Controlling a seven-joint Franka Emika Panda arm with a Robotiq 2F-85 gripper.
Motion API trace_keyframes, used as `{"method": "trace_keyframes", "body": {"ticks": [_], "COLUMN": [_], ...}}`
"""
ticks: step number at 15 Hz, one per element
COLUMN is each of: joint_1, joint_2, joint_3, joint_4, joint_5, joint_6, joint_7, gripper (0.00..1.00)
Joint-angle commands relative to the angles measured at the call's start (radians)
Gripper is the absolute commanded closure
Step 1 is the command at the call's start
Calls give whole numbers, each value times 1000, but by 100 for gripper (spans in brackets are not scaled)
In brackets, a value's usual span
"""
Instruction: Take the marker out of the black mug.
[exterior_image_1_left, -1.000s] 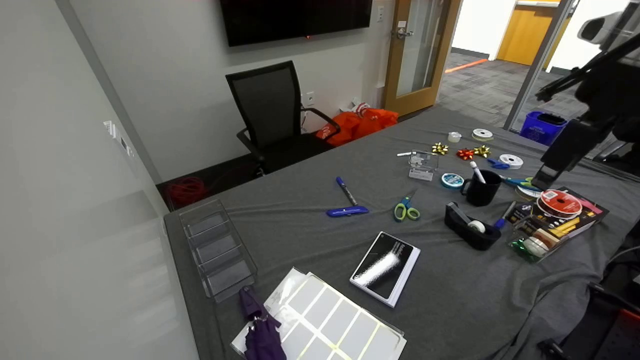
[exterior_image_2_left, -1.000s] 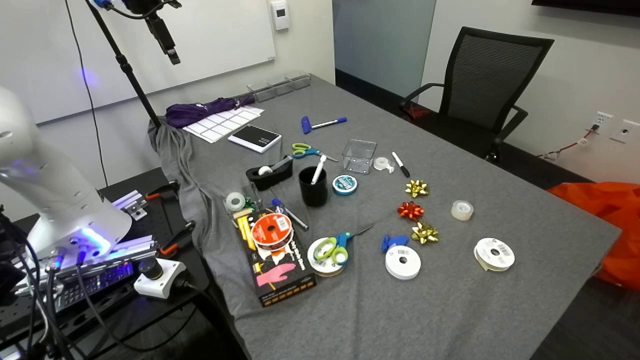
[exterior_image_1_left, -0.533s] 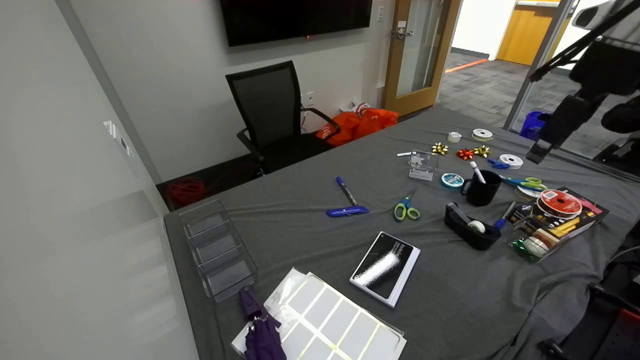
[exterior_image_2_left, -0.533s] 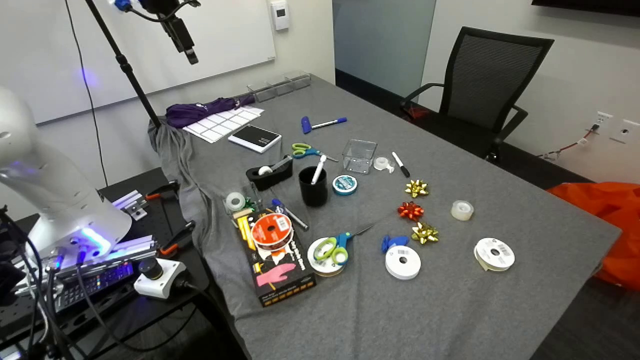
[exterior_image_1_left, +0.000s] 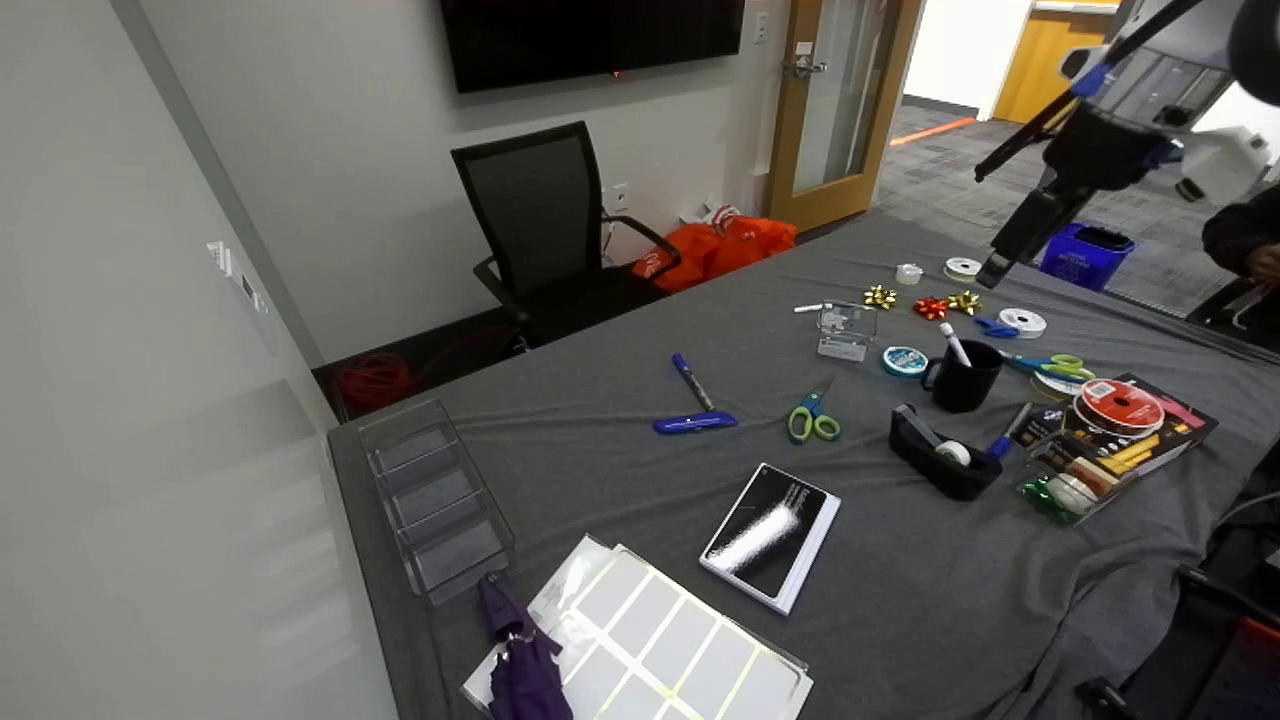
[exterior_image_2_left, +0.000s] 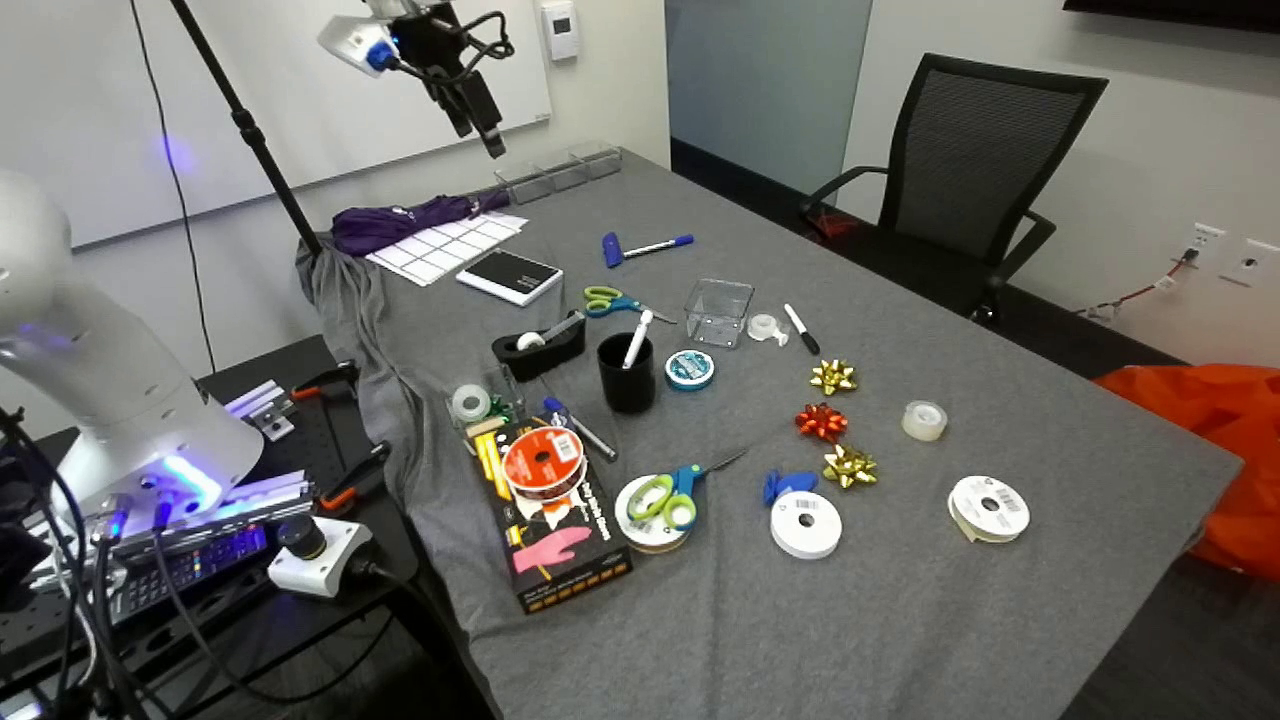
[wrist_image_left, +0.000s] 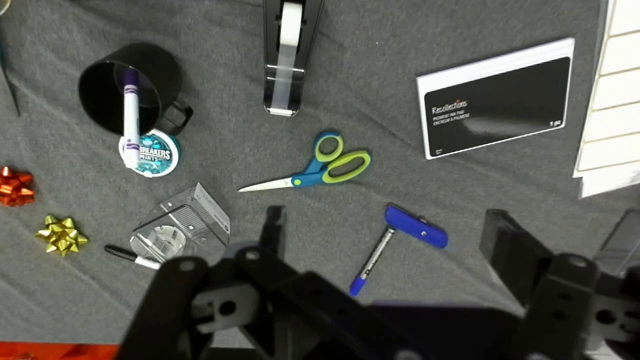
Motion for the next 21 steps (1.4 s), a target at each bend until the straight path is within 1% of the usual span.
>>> {"method": "trace_keyframes", "body": {"ticks": [1,2,4,5,7,11,12,13,17,18,19,20,21], "joint_1": [-23,-31,-57,-53,-71,-72,-72,-76,-100,-111,-125,-138,-152], "joint_2": [167,192,249,187,230,242,248,277,376,403,436,463,490], "joint_3": [-50,-53,-72,-44,-54,-54,-57,-70,-82,-78,-73,-68,-63], "joint_4": [97,107,149,97,128,141,128,113,98,99,97,96,95], "joint_5": [36,32,15,17,16,16,37,68,144,152,148,138,130], "joint_6": [10,4,9,4,4,4,38,110,274,301,332,359,385], "joint_7": [-118,-128,-194,-134,-168,-172,-195,-236,-330,-344,-351,-353,-354], "gripper": [0,0,0,0,0,0,0,0,0,2,26,27,31]}}
